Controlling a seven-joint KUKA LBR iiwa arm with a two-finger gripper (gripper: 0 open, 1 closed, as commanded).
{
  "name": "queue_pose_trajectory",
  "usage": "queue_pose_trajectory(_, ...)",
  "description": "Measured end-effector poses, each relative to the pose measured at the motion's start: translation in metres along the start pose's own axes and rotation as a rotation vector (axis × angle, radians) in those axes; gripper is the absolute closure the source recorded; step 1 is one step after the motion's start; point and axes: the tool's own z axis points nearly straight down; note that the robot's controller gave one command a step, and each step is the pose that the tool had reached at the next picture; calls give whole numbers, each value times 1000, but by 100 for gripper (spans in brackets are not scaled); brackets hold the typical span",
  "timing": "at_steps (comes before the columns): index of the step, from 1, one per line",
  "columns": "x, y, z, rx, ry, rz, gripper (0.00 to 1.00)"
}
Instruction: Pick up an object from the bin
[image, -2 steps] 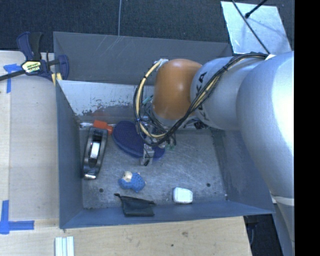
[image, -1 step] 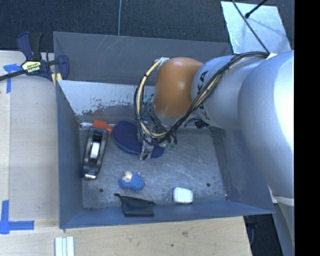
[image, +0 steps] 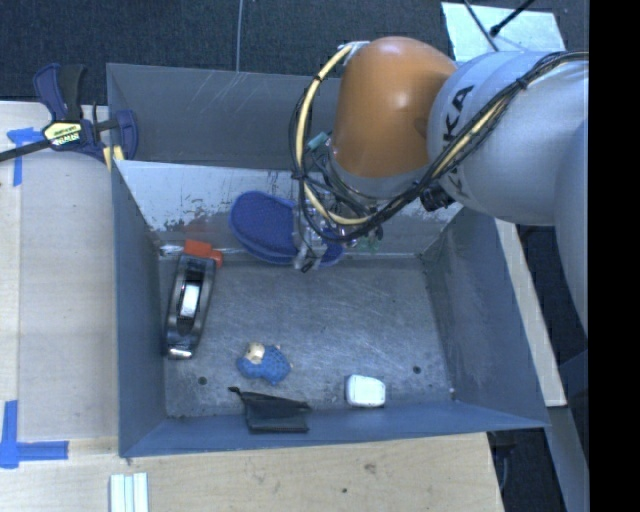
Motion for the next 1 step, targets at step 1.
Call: queue_pose_trajectory(1, 8, -24, -33, 1, -4, -97, 100)
